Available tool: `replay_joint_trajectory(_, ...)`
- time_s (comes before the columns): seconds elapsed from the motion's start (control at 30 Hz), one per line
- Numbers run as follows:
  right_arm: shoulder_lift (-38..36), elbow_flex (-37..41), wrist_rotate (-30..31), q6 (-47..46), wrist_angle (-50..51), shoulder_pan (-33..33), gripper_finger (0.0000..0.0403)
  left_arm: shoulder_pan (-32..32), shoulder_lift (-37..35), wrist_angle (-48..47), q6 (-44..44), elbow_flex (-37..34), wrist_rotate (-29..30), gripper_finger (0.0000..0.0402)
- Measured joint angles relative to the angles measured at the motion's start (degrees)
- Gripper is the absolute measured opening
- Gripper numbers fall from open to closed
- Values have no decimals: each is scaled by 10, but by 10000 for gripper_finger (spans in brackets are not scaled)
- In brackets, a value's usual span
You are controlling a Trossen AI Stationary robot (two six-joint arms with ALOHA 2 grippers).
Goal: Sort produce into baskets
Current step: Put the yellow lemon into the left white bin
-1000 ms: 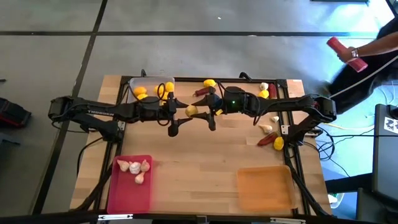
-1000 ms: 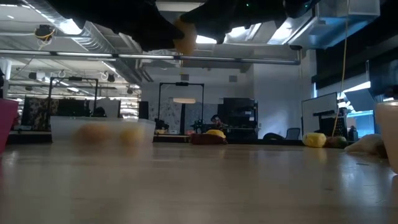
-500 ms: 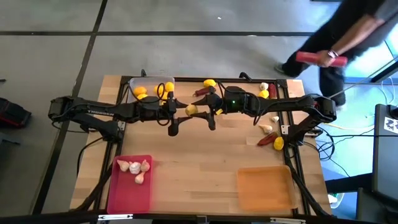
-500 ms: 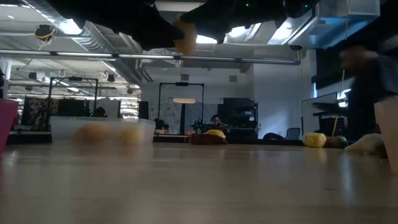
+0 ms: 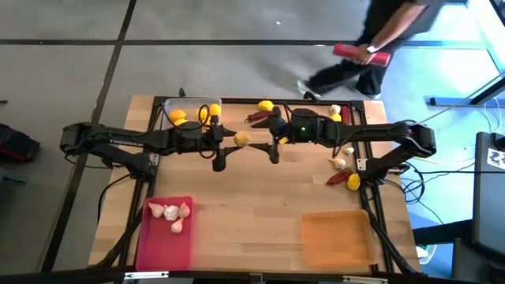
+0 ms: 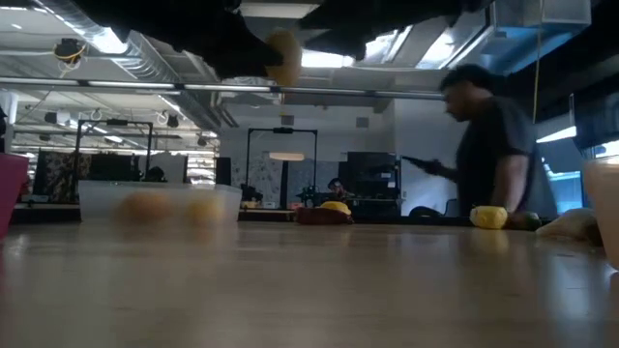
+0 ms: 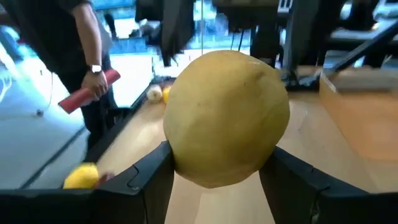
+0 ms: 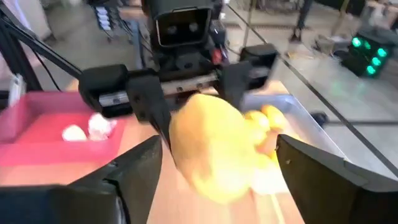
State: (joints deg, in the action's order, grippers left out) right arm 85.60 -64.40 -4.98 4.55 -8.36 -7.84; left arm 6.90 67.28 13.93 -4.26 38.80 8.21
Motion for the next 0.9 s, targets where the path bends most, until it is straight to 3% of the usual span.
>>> replay_joint_trajectory(0.1,-26,0,24,0,68,0,312,0,-17,-31,13,0,21,204)
replay_joint_trajectory(0.27,-42,0,49,-26,185,0,314,0,-65,-129,40,-1,108,205)
replay_joint_trajectory(0.57,2,0,130,-60,303,0,314,53,-145,-295,121,-1,223,205)
replay_joint_trajectory(0.8,52,0,134,-62,298,-1,315,146,-139,-431,228,-1,224,205)
replay_joint_trajectory(0.9,67,0,130,-62,292,-1,315,181,-122,-463,261,-1,194,205)
